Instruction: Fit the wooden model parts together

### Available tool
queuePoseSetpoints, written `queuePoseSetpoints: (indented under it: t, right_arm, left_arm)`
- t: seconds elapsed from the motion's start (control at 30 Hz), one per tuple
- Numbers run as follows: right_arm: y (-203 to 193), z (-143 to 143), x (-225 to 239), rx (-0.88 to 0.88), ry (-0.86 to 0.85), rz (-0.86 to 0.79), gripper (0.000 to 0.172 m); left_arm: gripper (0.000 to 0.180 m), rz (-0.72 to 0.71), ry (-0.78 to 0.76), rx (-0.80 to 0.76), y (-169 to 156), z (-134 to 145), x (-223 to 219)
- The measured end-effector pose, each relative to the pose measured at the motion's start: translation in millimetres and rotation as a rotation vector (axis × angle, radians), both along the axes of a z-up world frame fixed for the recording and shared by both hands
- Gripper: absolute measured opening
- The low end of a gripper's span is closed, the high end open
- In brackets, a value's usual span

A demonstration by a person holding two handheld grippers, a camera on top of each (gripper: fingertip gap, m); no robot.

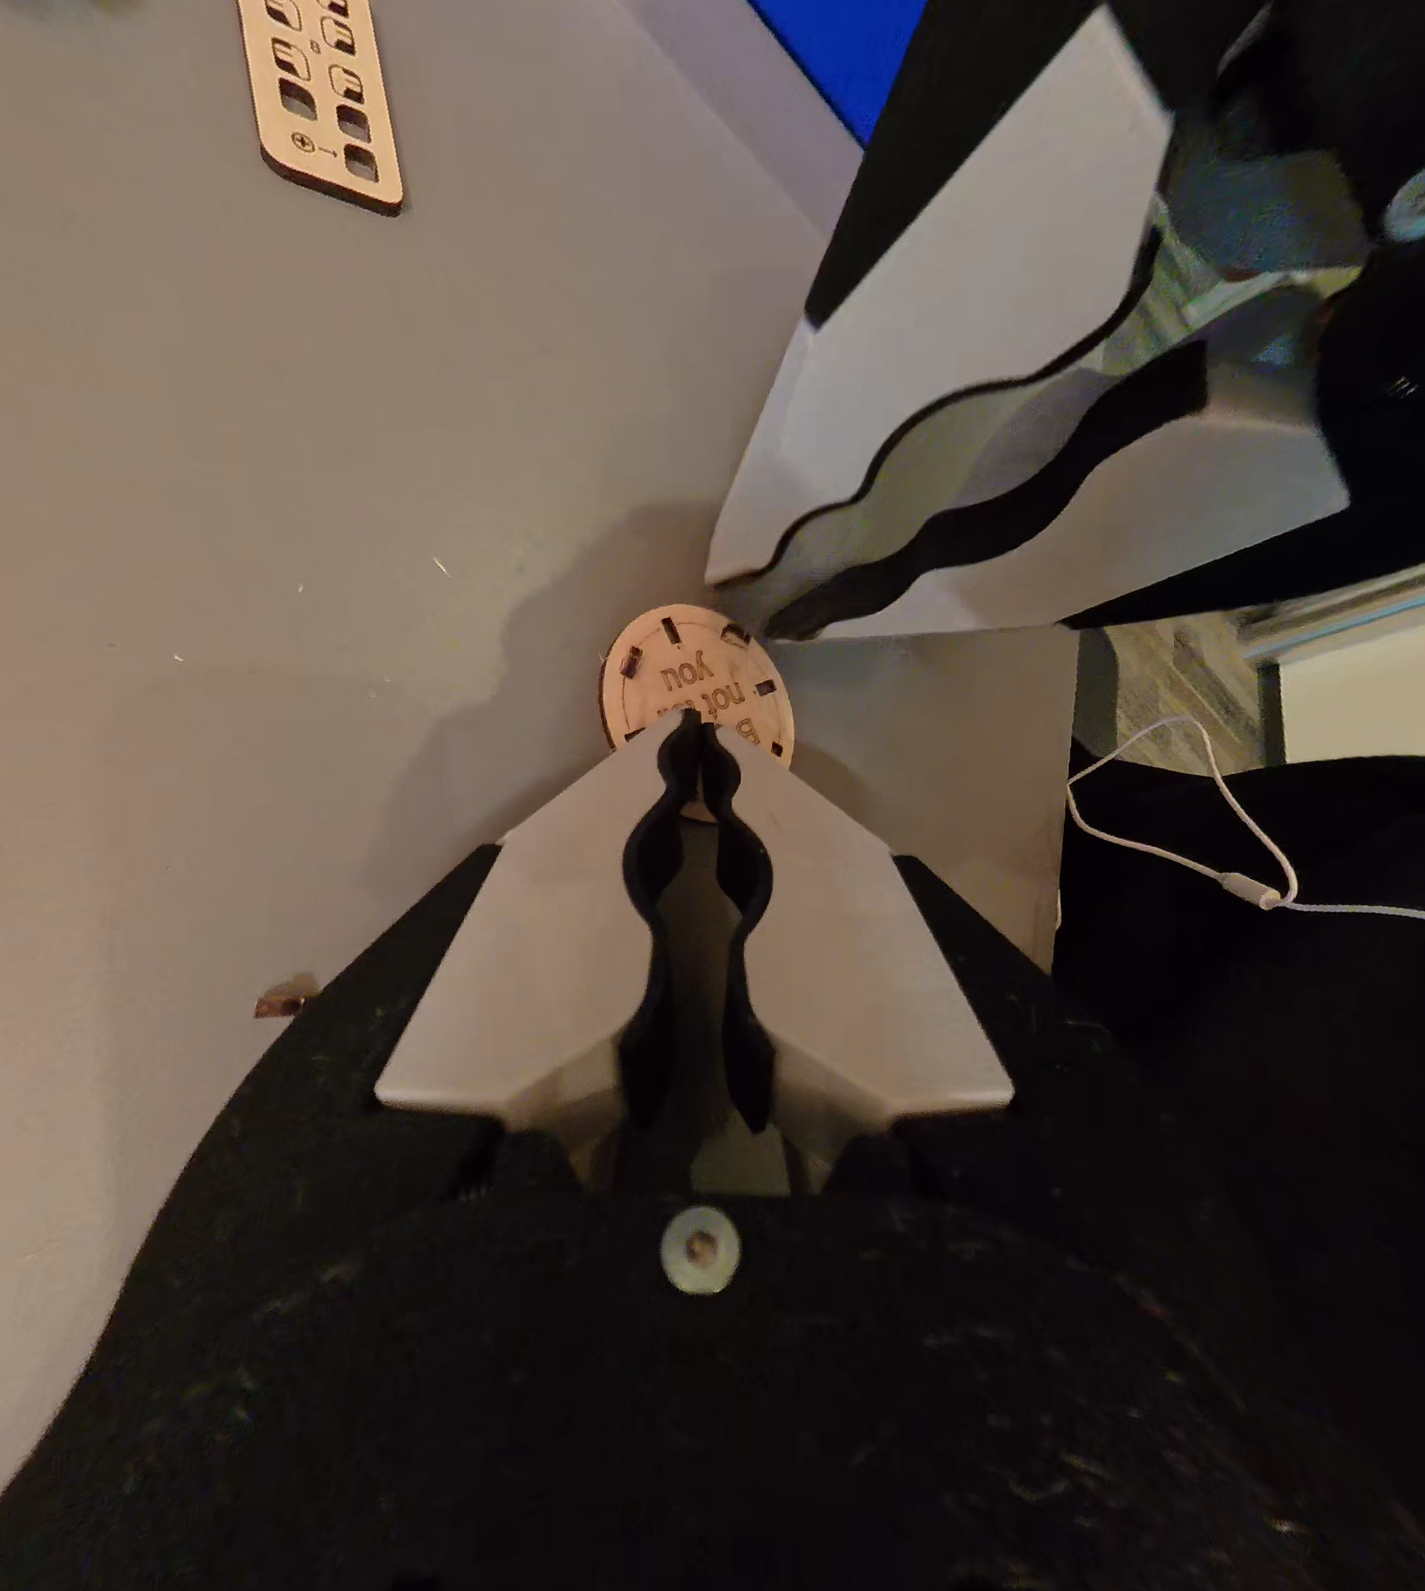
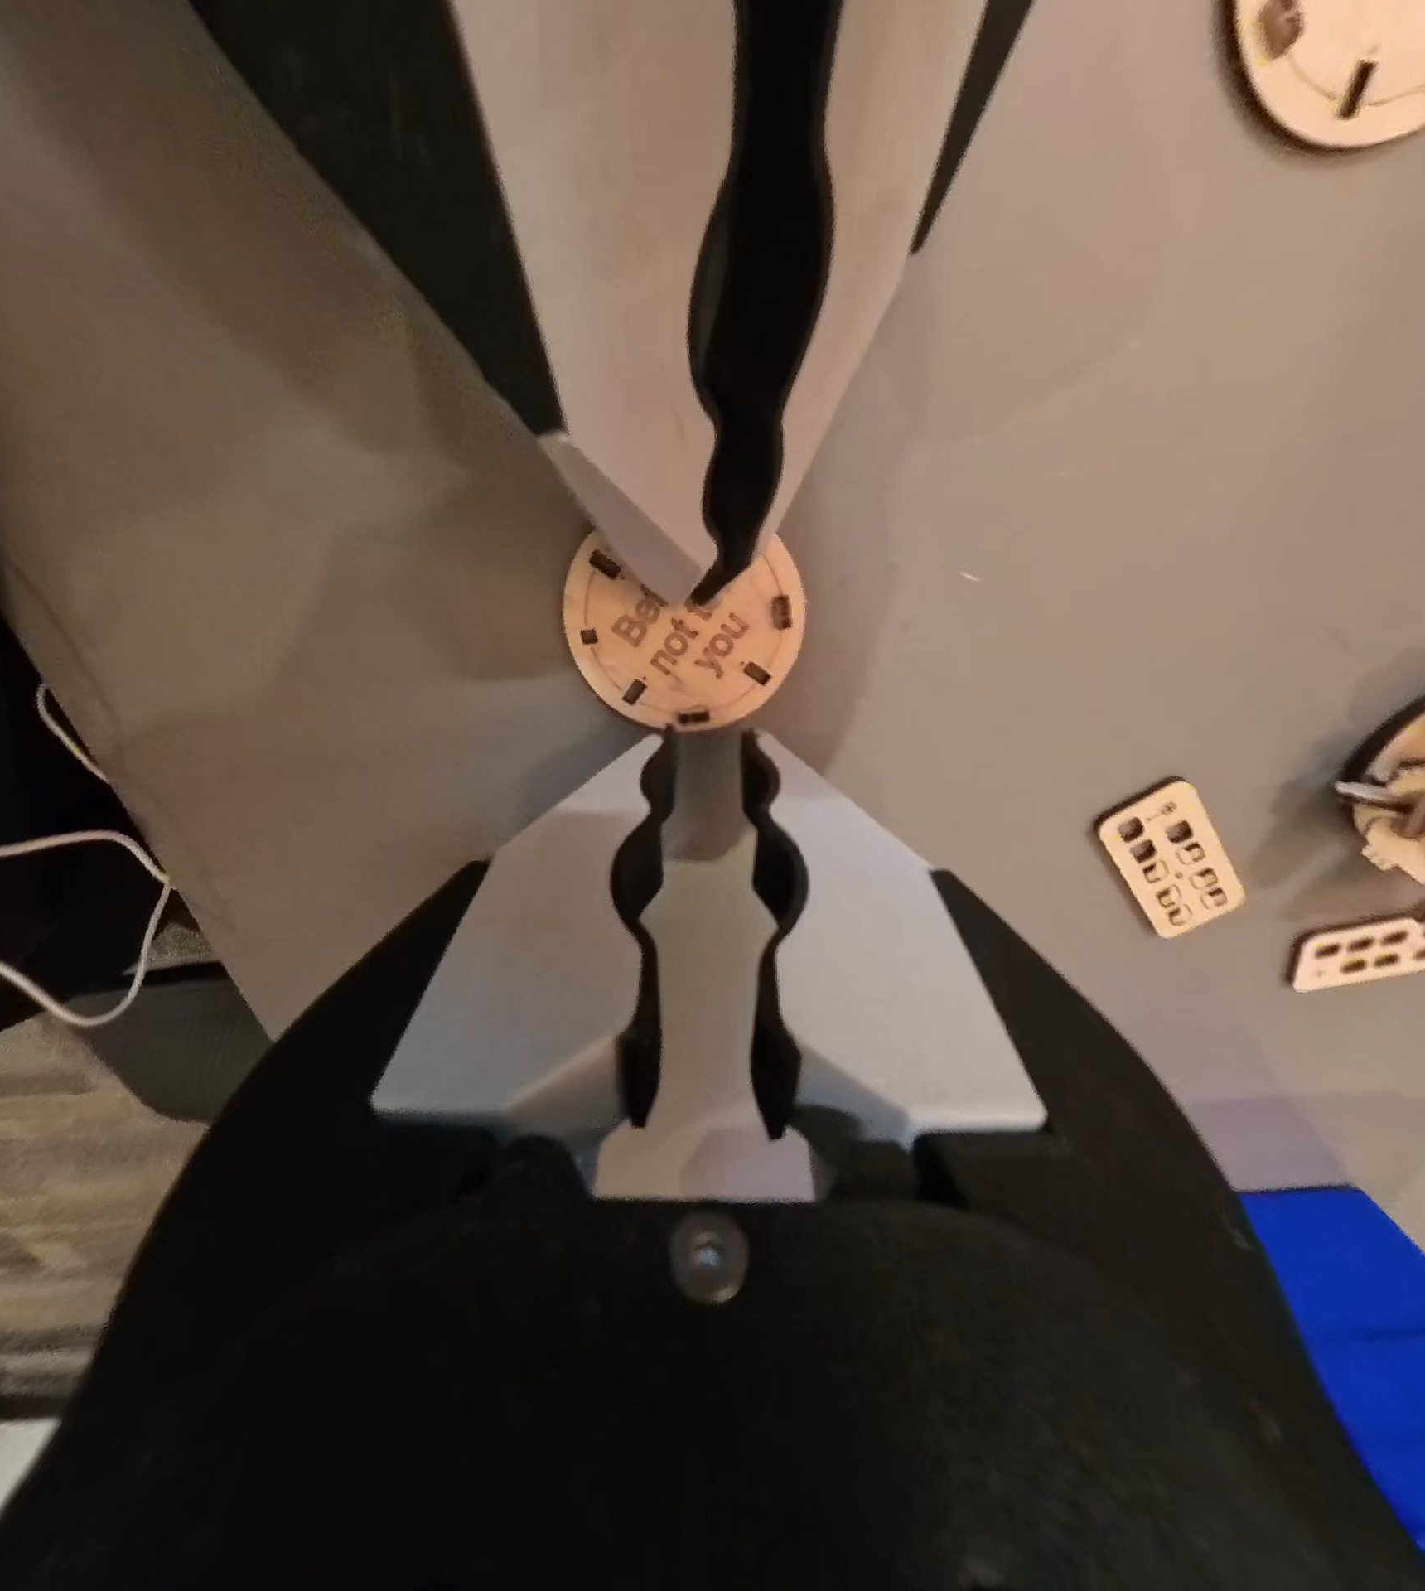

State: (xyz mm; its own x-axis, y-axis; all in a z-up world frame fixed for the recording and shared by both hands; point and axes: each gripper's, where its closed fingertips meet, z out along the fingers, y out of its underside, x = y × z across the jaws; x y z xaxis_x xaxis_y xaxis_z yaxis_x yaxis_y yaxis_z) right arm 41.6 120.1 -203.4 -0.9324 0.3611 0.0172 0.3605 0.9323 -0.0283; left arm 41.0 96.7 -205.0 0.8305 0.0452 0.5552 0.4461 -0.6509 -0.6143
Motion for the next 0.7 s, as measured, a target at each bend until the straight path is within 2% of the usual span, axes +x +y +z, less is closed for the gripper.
queuePoseSetpoints:
  t: [0.13,0.23,0.4,0.57,0.7]
  right_arm:
    - [1,12,-5,-0.071,0.064,-0.054,0.015]
    - [0,15,-8,-0.135,0.121,-0.080,0.000]
    - [-2,6,0,-0.164,0.144,-0.087,0.000]
    - [-11,9,-2,-0.204,0.197,-0.071,0.000]
    - [-5,-2,-2,-0.169,0.186,-0.077,0.000]
  left_arm:
    - [0.000,0.000,0.001,0.000,0,0,0]
    - [0.000,0.000,0.000,0.000,0,0,0]
    - [0.000,0.000,-0.008,0.000,0,0,0]
    - [0.000,0.000,-0.015,0.001,0,0,0]
    - [0.000,0.000,-0.017,0.000,0,0,0]
